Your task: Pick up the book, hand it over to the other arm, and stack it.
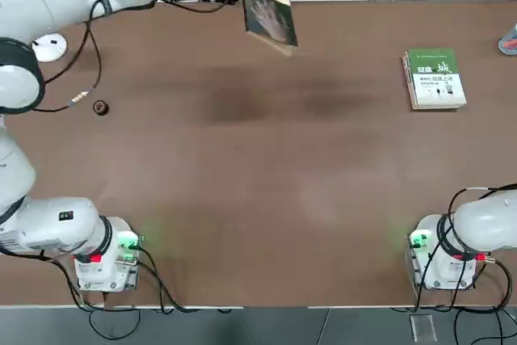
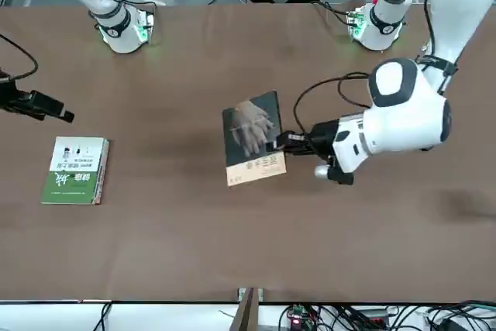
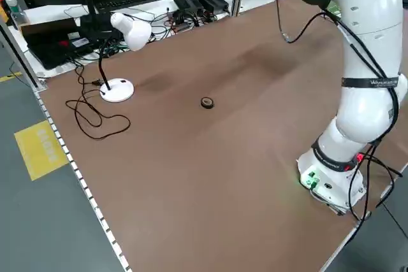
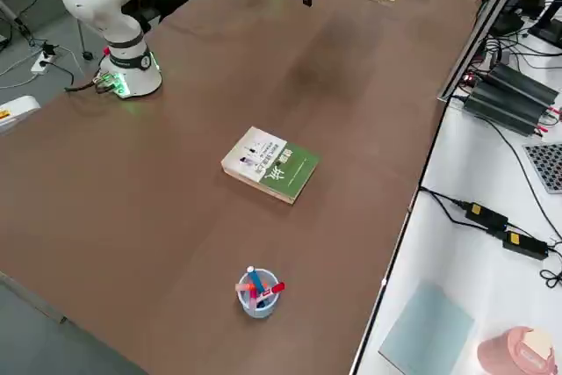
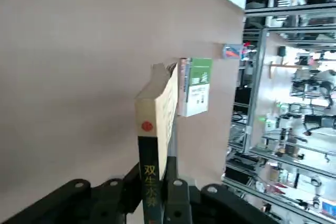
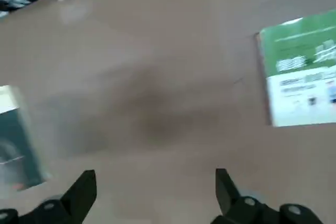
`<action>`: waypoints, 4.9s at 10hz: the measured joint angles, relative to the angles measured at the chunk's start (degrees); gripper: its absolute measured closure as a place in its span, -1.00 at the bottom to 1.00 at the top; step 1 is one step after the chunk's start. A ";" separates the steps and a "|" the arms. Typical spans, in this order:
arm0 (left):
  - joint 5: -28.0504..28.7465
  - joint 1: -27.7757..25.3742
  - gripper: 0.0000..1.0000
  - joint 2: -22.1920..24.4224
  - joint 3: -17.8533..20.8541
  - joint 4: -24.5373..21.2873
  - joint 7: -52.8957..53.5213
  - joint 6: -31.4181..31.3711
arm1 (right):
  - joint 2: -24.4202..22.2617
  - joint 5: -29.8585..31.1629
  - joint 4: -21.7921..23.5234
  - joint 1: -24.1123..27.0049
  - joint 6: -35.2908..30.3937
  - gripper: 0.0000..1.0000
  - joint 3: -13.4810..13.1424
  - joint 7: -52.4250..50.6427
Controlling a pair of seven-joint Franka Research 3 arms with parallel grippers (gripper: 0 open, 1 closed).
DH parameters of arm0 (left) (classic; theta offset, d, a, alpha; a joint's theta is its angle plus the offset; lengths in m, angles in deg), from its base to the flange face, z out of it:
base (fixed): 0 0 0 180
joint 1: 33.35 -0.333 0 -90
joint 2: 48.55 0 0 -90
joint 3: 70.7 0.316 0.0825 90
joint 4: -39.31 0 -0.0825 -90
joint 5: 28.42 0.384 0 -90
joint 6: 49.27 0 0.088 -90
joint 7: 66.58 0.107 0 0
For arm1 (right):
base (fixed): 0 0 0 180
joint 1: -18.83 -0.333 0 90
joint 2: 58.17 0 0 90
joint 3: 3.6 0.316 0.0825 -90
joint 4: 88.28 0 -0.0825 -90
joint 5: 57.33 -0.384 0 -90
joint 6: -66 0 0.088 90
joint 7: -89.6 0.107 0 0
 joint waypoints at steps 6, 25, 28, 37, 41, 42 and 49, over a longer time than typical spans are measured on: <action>-1.03 9.81 0.91 -4.54 -0.01 2.47 0.24 -9.86 | 1.04 -8.72 0.70 8.20 -4.42 -1.00 3.85 -6.15; -8.29 22.24 0.91 -13.62 -0.23 9.12 5.01 -20.50 | 13.05 -43.94 18.74 24.59 -8.13 -1.00 6.93 -37.90; -8.29 22.36 0.91 -13.83 -0.23 9.41 5.01 -20.71 | 13.16 -42.59 20.08 24.56 -10.95 -1.00 6.65 -37.95; -8.34 22.28 0.91 -14.33 -0.21 10.95 5.01 -20.84 | 18.39 -40.60 20.52 22.50 -13.24 -1.00 6.30 -45.09; -8.34 22.28 0.91 -14.37 -0.21 10.99 5.01 -20.84 | 20.73 -45.57 21.14 21.90 -16.60 -1.00 6.01 -47.28; -8.34 22.28 0.91 -14.38 -0.21 11.00 5.01 -20.84 | 21.02 -47.58 21.80 21.82 -16.89 -1.00 5.70 -47.62; -8.34 22.28 0.91 -14.42 -0.06 11.03 5.17 -20.85 | 21.47 -51.19 22.64 18.31 -14.73 -1.00 4.77 -50.60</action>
